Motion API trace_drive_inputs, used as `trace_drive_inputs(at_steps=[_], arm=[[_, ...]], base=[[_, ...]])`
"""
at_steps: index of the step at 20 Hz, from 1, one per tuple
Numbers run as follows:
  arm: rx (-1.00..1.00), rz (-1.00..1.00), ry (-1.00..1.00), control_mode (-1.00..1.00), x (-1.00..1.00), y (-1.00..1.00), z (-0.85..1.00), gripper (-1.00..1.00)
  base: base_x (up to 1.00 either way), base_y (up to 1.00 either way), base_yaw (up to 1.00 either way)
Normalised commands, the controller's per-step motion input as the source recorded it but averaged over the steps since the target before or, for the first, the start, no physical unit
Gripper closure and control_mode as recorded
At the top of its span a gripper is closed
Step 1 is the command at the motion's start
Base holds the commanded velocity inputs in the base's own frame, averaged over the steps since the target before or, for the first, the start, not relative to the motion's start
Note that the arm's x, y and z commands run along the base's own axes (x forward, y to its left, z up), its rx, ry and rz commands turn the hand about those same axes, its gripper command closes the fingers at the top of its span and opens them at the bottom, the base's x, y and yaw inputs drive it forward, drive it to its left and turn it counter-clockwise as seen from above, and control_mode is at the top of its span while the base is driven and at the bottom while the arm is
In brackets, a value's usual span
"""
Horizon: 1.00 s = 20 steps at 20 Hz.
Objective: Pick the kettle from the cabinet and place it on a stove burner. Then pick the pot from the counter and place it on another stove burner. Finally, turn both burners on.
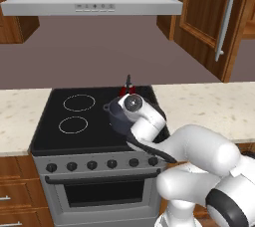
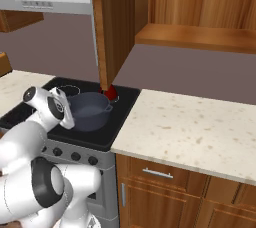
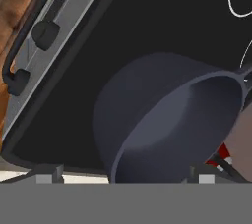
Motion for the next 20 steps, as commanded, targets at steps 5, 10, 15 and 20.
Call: trace_drive_inputs(at_steps=[5, 10, 15, 20], arm=[[-0.05, 0.02, -0.07, -1.0, -0.23, 0.27, 0.07, -1.0], [-0.05, 0.02, -0.07, -1.0, -0.26, 0.28, 0.0, -1.0], [-0.04, 0.04, -0.11, -1.0, -0.35, 0.21, 0.0, -1.0], [-0.04, 0.05, -0.05, -1.0, -0.23, 0.14, 0.0, -1.0]], base=[[0.0, 0.0, 0.0], [0.0, 0.0, 0.0], [0.0, 0.0, 0.0], [0.0, 0.0, 0.0]])
